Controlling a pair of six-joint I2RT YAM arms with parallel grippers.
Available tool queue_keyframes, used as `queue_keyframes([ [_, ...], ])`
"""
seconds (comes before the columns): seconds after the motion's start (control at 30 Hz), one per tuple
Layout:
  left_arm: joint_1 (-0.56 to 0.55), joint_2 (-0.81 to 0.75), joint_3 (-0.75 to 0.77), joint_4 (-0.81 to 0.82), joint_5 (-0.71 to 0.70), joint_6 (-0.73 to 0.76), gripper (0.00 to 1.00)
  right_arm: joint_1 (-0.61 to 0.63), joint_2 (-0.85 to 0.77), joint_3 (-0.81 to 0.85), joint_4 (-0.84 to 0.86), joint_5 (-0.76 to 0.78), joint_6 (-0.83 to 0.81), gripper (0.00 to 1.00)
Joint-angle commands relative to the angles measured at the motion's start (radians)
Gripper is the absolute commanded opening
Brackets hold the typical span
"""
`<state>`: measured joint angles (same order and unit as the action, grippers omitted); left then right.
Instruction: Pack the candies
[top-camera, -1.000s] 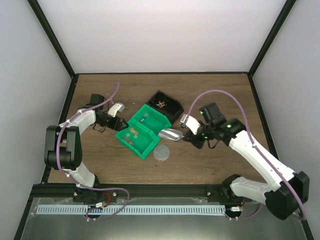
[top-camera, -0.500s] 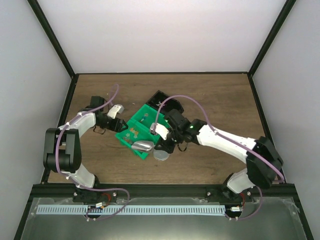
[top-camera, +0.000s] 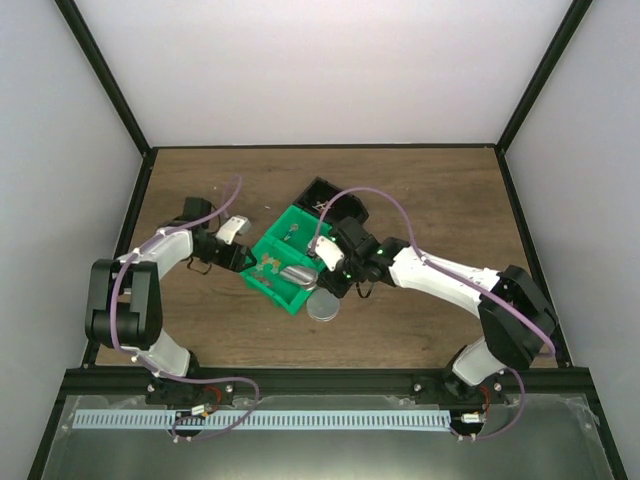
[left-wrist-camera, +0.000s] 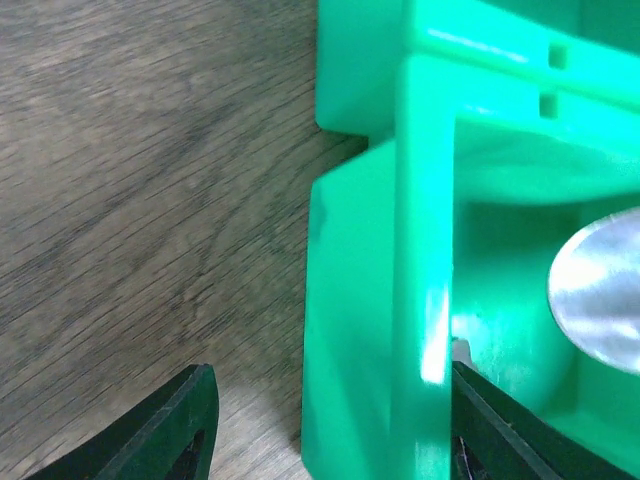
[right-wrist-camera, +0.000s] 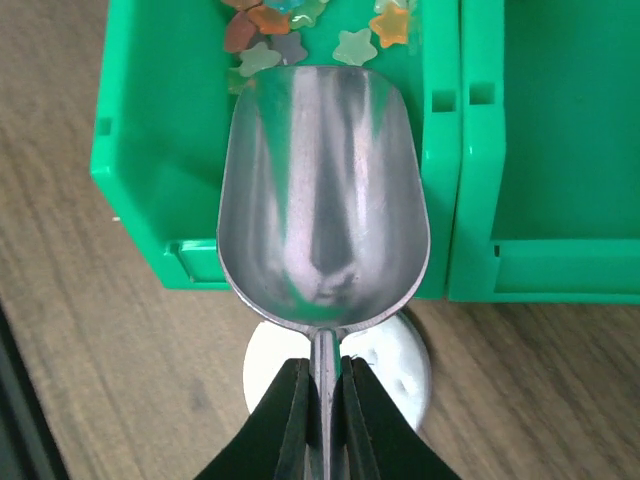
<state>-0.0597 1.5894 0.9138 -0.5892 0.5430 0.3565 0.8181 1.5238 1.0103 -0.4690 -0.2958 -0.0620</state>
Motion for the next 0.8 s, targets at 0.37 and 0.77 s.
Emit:
queue_keyframes([
  [0.37, -0.096, -0.022, -0.008, -0.009, 0.064, 0.018, 0.57, -0.043, 0.030, 0.123, -0.176, 0.182, -0.081, 0.01],
  [0.77, -0.127, -0.019, -0.020, 0.034, 0.164, -0.062, 0.48, 0.019, 0.115, 0.250, -0.357, 0.274, -0.168, 0.01],
])
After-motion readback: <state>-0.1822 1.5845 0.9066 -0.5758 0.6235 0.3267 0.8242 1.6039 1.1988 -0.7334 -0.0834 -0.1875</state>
